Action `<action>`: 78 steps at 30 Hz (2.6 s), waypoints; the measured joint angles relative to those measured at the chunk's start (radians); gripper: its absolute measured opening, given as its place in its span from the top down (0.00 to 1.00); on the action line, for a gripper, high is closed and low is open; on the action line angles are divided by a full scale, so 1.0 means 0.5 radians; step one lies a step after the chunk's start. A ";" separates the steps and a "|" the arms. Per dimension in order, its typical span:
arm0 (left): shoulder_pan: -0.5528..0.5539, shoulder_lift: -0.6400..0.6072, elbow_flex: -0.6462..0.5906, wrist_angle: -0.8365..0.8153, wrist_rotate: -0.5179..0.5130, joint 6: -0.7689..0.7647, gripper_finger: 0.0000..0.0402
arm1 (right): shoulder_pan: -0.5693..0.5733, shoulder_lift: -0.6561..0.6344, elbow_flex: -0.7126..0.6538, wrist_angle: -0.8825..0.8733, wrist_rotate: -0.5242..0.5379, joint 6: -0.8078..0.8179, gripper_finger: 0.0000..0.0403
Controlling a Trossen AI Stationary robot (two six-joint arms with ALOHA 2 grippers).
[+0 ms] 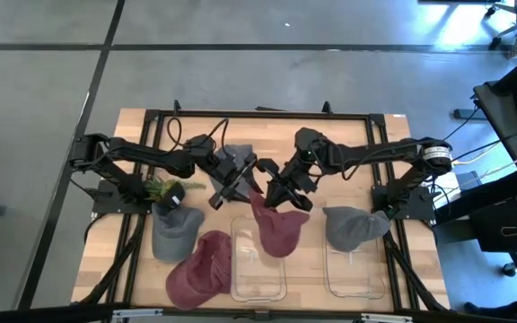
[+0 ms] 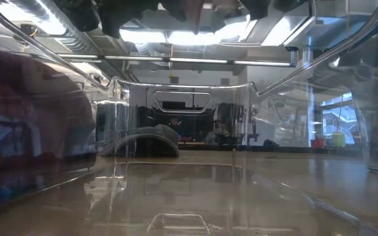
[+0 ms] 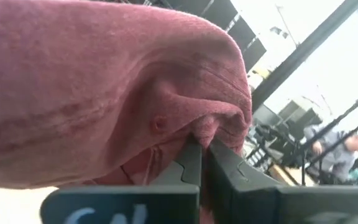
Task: Pick & Place hat
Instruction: Put the top red cap into the left transparent bin
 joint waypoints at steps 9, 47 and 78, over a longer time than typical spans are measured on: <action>0.000 -0.001 0.000 0.020 0.100 -0.106 0.58 | -0.080 0.001 0.000 -0.015 -0.006 0.185 0.98; 0.014 -0.168 0.000 -0.407 0.064 0.359 0.58 | 0.011 -0.013 0.005 -0.227 0.446 0.502 0.97; -0.153 -0.451 0.002 -0.985 -0.530 0.683 0.58 | 0.011 -0.026 -0.003 -0.423 0.712 0.609 0.98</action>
